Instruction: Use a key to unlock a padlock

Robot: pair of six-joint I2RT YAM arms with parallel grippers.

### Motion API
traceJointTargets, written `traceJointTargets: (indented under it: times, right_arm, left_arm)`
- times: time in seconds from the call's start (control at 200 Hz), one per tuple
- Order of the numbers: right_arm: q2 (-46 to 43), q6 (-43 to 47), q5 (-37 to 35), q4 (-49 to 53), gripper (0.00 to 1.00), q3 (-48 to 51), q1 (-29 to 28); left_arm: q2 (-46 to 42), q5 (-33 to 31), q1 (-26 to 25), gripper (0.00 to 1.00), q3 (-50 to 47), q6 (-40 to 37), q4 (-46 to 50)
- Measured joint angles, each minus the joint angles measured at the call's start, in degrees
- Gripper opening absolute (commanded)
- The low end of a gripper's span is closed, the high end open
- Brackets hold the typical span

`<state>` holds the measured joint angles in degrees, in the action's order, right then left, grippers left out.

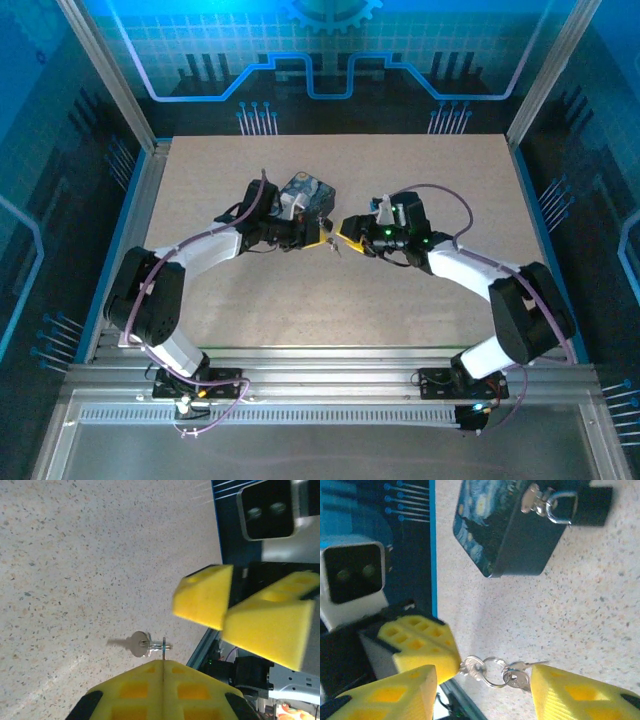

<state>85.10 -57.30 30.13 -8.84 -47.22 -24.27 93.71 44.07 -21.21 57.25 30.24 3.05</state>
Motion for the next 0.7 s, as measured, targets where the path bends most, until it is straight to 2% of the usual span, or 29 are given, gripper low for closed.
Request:
traceJointTargets:
  times: [0.16,0.33,0.47,0.7]
  right_arm:
    - [0.09,15.5,5.7,3.67,0.47,-2.82,1.01]
    - [2.95,27.76,11.61,5.38,0.45,-5.33,1.09]
    - [5.81,32.39,15.74,5.38,0.39,-5.84,1.09]
    - [8.33,33.48,20.57,3.37,0.24,-5.88,1.27]
  left_arm:
    - [1.44,3.28,0.07,0.0,1.7,-3.13,1.18]
    - [1.95,6.25,0.07,0.0,2.56,-4.7,1.18]
    - [1.95,7.54,0.07,0.0,2.56,-5.18,1.31]
    - [1.92,8.61,0.07,0.0,2.51,-5.14,1.11]
